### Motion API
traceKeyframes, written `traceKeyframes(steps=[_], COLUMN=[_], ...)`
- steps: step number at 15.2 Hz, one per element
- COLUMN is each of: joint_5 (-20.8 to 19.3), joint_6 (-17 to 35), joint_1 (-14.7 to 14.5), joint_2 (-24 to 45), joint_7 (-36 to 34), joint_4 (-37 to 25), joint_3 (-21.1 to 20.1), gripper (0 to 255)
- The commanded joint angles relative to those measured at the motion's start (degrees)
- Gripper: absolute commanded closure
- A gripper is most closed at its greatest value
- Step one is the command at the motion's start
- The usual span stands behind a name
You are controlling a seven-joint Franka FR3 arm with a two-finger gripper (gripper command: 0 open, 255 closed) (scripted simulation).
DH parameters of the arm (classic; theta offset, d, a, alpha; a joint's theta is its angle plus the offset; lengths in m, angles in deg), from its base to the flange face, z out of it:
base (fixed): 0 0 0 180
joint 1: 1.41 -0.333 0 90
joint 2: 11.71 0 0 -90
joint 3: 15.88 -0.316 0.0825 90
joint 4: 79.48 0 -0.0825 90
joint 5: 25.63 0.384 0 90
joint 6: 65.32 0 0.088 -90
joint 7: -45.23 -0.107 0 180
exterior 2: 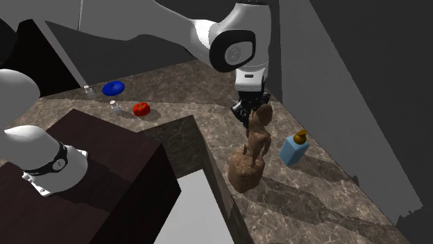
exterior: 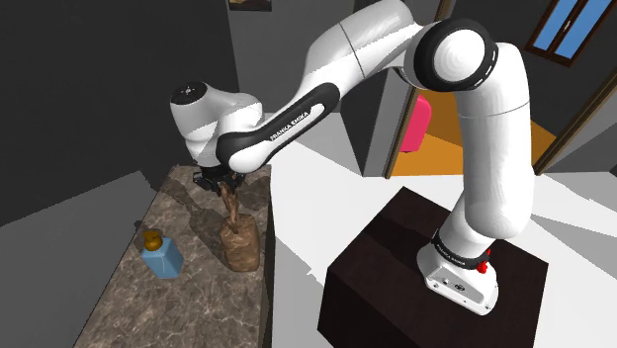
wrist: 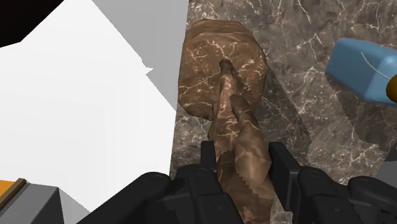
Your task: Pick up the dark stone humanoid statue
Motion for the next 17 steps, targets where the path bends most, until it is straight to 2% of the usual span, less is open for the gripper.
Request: traceKeyframes(steps=[1, 17], joint_5=[0.3, 4.5], joint_6=[-0.5, -8.3], joint_1=[0.1, 1.1], joint_2=[-0.3, -4.8], joint_7=[0.3, 4.2], joint_4=[-0.2, -4.8], joint_3=[-0.2, -2.4], gripper=[255, 255])
